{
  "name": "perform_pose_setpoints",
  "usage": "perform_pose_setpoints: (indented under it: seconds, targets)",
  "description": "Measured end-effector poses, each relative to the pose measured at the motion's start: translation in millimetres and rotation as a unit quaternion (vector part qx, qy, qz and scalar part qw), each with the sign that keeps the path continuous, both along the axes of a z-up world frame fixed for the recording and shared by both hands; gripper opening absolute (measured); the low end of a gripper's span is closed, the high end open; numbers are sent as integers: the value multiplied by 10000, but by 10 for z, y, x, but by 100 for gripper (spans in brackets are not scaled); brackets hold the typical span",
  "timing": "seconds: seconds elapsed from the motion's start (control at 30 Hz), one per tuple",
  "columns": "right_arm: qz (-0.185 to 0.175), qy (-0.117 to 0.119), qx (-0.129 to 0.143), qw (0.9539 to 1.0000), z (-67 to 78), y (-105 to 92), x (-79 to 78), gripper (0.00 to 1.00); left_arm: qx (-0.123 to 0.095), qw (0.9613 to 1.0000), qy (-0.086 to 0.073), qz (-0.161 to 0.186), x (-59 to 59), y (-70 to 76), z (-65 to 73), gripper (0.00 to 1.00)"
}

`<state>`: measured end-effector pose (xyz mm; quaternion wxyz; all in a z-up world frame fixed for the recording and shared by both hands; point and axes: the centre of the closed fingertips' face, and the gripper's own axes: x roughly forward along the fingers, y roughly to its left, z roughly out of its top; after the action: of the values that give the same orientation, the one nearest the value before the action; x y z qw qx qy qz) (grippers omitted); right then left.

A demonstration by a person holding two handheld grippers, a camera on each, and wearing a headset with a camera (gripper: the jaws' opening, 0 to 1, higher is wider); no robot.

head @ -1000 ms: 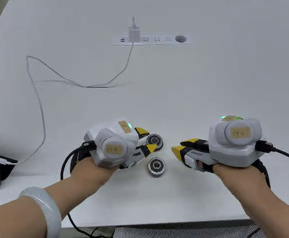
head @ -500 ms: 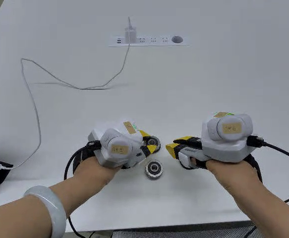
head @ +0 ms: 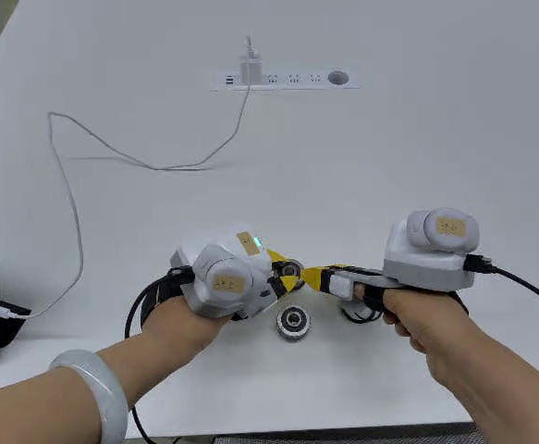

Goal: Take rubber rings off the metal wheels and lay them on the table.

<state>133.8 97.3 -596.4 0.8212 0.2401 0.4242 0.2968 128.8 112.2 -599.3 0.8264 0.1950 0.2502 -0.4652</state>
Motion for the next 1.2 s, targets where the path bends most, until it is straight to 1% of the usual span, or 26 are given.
perform_pose_setpoints:
  seconds: [0.03, 0.07, 0.17, 0.27, 0.3, 0.37, 0.43, 0.5, 0.57, 0.7, 0.8, 0.9, 1.0, 1.13, 1.2]
  targets:
    - [-13, 46, 15, 10000, -20, -6, 8, 16, -3, 10000, 0, 7, -1, 0, 1, 13]
    - [24, 56, -57, 10000, -49, -13, 11, 16, -3, 10000, 1, 12, 2, 0, -2, 13]
    - [64, 148, -93, 9998, -111, -9, -1, 17, -9, 10000, 2, 25, -2, 0, -2, 13]
    - [-40, 286, 111, 9995, -127, 8, -12, 18, -12, 10000, 5, 25, 1, 1, -5, 13]
    - [-94, 298, 195, 9993, -123, 15, -6, 19, -12, 10000, 3, 21, 0, 3, -6, 13]
    - [-140, 351, 261, 9989, -126, 21, -14, 20, -16, 10000, 6, 26, 0, 5, -7, 13]
    - [-151, 352, 271, 9989, -140, 25, -26, 21, -18, 10000, 10, 26, -1, 4, -9, 13]
    - [-216, 398, 361, 9983, -159, 22, -9, 22, -28, 10000, 15, 38, 2, 2, -7, 13]
    - [-252, 451, 478, 9975, -136, 41, -6, 22, -37, 10000, 16, 48, 5, 2, -8, 13]
    - [-319, 583, 679, 9955, -164, 54, 9, 23, -49, 10000, 17, 68, 7, 0, -6, 13]
    - [-349, 605, 725, 9949, -169, 63, 20, 23, -55, 9999, 23, 82, 12, 2, -6, 12]
    - [-295, 612, 775, 9947, -147, 76, 8, 25, -65, 9999, 24, 79, 14, 1, -5, 12]
    - [-216, 571, 845, 9945, -93, 98, -17, 24, -62, 9999, 23, 77, 16, 1, -4, 12]
    - [-169, 505, 784, 9955, -105, 94, -5, 25, -68, 9999, 20, 77, 17, 1, -3, 12]
    - [-102, 407, 675, 9968, -114, 93, -11, 26, -72, 9999, 23, 72, 18, 1, -4, 12]
